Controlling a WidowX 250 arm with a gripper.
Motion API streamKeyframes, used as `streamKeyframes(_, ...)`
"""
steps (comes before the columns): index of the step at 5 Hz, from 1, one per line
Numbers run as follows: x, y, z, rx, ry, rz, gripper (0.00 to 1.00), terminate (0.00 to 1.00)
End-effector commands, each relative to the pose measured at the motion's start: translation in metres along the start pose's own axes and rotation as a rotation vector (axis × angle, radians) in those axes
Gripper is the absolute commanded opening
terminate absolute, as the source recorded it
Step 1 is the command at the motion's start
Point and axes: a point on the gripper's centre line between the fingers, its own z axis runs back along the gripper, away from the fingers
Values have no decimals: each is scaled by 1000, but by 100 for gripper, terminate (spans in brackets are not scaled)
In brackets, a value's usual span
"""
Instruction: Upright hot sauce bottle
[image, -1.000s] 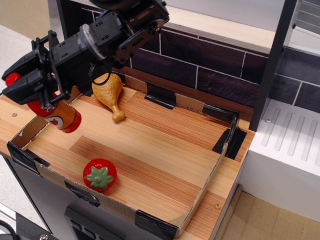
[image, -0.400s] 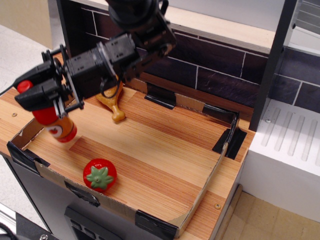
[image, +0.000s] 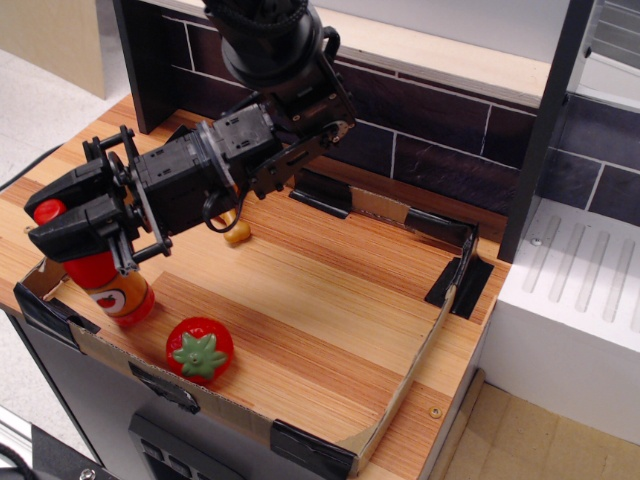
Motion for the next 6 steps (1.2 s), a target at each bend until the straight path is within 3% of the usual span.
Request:
streamKeyframes(1,-1,9,19,-69,22,18,0,0)
streamKeyframes(3,7,14,18,-73,31,58,0,0)
streamKeyframes(4,-3,21,26,-63,-50,147,100,0)
streamKeyframes(5,-10,29,37,-94,-103,156,100,0)
streamKeyframes(6,-14,32,45,-96,-128,180,100,100)
